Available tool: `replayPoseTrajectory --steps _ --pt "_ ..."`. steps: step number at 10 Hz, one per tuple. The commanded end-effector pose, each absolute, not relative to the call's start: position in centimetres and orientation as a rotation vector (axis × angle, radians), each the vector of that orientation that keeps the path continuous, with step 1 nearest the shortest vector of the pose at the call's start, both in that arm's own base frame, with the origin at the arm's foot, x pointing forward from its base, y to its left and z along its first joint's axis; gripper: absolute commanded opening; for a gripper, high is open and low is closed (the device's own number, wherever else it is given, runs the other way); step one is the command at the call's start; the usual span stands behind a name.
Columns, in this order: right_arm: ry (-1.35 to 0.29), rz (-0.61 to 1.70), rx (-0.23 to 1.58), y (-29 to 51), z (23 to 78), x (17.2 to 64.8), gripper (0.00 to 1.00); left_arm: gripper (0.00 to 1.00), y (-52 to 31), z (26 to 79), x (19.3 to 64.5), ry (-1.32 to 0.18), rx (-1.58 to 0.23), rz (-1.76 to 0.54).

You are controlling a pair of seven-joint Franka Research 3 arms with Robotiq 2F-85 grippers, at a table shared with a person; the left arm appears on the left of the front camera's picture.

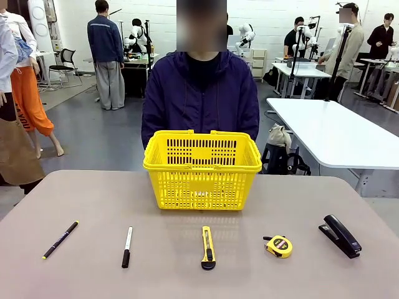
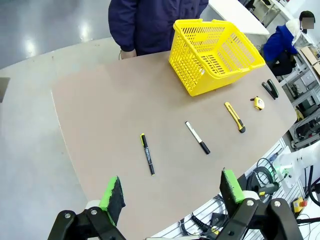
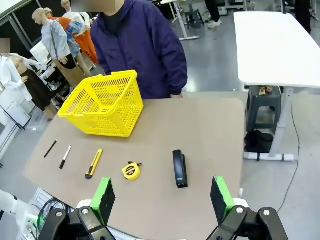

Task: Place the items the person wants into the basket.
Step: Pick up the item the person points to and place it in the Market Basket.

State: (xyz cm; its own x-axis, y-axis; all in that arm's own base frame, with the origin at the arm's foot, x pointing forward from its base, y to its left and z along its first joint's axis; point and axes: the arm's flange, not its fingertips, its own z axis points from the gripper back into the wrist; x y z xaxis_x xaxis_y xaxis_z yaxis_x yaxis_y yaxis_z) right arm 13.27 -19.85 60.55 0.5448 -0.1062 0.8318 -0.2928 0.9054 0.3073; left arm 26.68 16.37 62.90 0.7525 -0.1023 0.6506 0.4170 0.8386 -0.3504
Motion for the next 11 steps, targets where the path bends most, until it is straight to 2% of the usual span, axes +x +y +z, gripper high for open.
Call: replayPoseTrajectory --steps 1,11 --pt "-0.99 0.117 0.436 -19.75 60.44 13.43 1.0 1.0 16.27 63.04 26.72 -0.666 -0.515 -0.308" --pt "-0.99 0.117 0.436 -19.75 60.44 13.43 1.0 1.0 16.27 63.04 26.72 -0.666 -0.515 -0.308"
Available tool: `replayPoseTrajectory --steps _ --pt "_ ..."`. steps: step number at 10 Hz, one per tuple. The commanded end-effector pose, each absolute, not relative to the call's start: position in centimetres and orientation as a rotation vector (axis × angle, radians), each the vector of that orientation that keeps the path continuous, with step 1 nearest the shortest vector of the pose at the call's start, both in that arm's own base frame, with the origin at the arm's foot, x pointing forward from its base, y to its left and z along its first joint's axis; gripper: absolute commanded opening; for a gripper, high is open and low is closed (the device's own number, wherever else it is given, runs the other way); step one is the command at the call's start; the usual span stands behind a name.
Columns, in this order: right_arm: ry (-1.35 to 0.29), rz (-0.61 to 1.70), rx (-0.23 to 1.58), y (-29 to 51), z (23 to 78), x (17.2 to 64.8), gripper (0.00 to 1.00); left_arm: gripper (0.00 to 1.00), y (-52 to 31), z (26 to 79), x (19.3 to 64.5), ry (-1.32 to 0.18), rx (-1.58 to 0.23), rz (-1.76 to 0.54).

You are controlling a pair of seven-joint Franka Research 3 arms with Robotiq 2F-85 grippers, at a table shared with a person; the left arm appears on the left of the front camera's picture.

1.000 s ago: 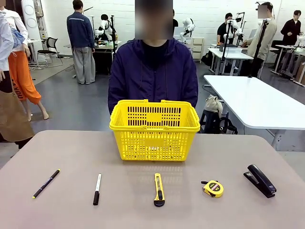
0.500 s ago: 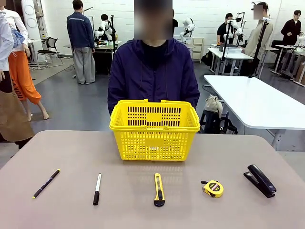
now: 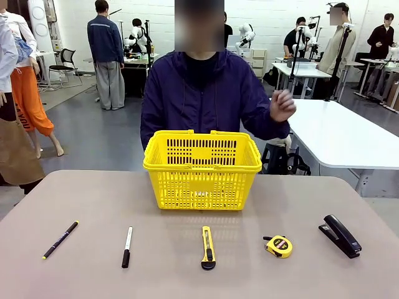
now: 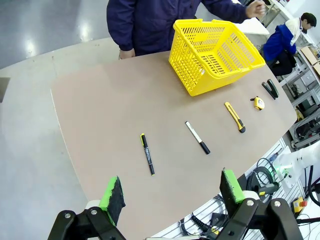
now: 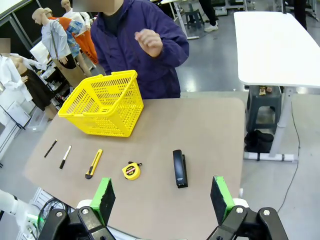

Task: Place the items the person wants into the basket.
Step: Pick up the item the person points to and place it in the Market Basket.

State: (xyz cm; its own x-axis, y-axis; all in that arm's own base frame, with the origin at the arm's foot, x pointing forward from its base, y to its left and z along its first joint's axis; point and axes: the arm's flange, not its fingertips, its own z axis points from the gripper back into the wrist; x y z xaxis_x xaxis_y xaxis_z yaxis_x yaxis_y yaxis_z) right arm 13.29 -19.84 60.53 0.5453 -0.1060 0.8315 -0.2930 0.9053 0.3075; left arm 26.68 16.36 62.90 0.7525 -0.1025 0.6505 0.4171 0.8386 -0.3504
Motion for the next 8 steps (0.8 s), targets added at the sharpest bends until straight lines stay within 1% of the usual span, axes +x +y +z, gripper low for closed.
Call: replayPoseTrajectory --steps 1,8 --pt "-0.99 0.117 0.436 -19.75 60.44 13.43 1.0 1.0 16.27 63.04 26.72 -0.666 -0.515 -0.308" --pt "-0.99 0.117 0.436 -19.75 60.44 13.43 1.0 1.0 16.27 63.04 26.72 -0.666 -0.515 -0.308"
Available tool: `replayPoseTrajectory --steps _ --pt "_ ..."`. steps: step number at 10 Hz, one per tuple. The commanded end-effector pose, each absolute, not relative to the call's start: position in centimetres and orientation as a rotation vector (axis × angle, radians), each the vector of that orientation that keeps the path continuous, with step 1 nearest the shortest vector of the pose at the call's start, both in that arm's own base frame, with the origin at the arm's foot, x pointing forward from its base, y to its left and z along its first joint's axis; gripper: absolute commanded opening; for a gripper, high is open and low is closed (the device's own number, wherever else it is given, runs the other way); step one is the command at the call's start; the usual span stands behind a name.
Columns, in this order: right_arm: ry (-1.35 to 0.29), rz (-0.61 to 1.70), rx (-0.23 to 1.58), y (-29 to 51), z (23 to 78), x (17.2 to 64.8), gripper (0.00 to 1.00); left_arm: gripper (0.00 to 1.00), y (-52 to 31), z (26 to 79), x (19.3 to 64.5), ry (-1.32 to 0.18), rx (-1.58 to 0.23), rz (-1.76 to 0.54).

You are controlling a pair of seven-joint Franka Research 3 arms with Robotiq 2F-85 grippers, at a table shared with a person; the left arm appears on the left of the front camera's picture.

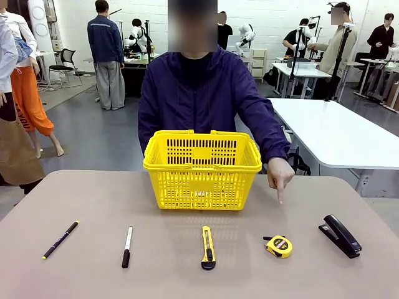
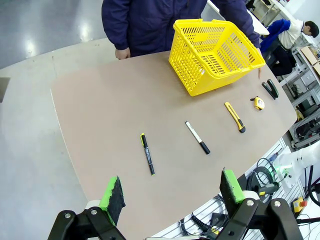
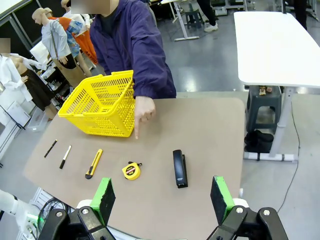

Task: Place the items the person wants into the basket.
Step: Pick up the item the person points to and place it in the Market Basket.

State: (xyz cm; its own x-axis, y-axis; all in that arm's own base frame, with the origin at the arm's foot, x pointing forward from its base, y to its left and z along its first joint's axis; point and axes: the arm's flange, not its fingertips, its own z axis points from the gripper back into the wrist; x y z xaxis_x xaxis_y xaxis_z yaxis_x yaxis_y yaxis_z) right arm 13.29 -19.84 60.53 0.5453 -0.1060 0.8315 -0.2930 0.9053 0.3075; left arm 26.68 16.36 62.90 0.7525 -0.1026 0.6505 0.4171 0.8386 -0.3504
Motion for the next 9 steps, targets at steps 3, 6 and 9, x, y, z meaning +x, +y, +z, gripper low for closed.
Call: replayPoseTrajectory --steps 3,6,9 --pt "-0.997 0.115 0.443 -19.8 60.5 13.3 1.0 1.0 16.3 63.0 26.7 -0.666 -0.515 -0.308" --pt "-0.703 0.076 0.376 -10.0 61.1 22.4 1.0 1.0 16.3 63.0 26.7 -0.666 -0.515 -0.308" --pt "-0.56 -0.152 0.167 2.2 58.1 29.6 1.0 1.0 16.3 63.0 26.7 -0.666 -0.515 -0.308"
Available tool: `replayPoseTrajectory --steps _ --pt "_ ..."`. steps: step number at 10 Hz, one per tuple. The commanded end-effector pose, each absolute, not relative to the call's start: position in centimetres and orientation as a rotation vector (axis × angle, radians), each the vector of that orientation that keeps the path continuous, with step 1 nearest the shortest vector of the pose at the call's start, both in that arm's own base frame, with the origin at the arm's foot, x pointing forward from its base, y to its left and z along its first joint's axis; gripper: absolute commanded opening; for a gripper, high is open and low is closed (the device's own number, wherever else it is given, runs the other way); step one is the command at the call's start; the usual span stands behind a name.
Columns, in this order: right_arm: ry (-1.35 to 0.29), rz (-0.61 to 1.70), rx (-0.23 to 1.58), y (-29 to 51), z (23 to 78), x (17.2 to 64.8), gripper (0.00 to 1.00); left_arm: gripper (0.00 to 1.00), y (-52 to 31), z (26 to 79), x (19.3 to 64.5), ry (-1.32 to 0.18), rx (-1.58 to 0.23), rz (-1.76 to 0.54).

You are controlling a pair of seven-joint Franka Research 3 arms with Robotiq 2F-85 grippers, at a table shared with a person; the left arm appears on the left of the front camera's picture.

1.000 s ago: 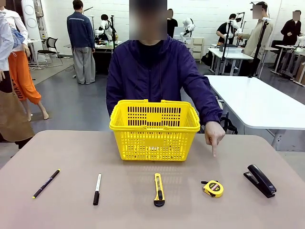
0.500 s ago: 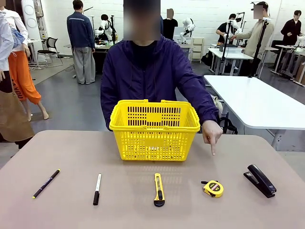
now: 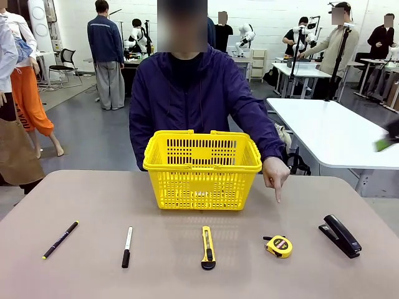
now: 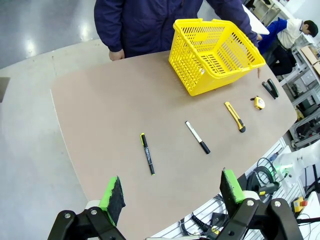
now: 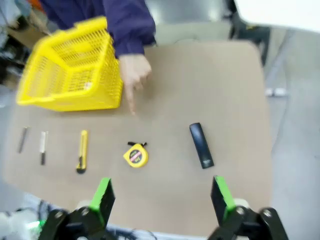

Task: Place the items the person wants into the basket.
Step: Pick up the item the person points to and place it in the Market Basket.

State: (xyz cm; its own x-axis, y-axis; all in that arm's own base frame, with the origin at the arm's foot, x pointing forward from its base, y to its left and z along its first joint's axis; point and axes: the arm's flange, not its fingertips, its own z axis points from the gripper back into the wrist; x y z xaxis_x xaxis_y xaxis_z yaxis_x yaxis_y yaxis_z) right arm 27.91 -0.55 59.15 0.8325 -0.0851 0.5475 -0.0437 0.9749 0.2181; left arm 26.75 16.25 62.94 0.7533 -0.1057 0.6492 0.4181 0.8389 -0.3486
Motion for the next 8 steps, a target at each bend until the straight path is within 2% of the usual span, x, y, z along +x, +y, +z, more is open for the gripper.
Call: replayPoseTrajectory --steps 1,4,8 --pt "-0.524 -0.188 0.113 5.5 56.7 31.2 1.0 1.0 16.3 63.0 26.7 -0.666 -0.515 -0.308" --pt "-0.389 -0.138 0.022 12.0 52.0 33.9 1.0 1.0 16.3 63.0 26.7 -0.666 -0.515 -0.308" --pt "-0.196 -0.117 0.122 12.4 47.1 36.0 1.0 1.0 16.3 63.0 26.7 -0.666 -0.515 -0.308"
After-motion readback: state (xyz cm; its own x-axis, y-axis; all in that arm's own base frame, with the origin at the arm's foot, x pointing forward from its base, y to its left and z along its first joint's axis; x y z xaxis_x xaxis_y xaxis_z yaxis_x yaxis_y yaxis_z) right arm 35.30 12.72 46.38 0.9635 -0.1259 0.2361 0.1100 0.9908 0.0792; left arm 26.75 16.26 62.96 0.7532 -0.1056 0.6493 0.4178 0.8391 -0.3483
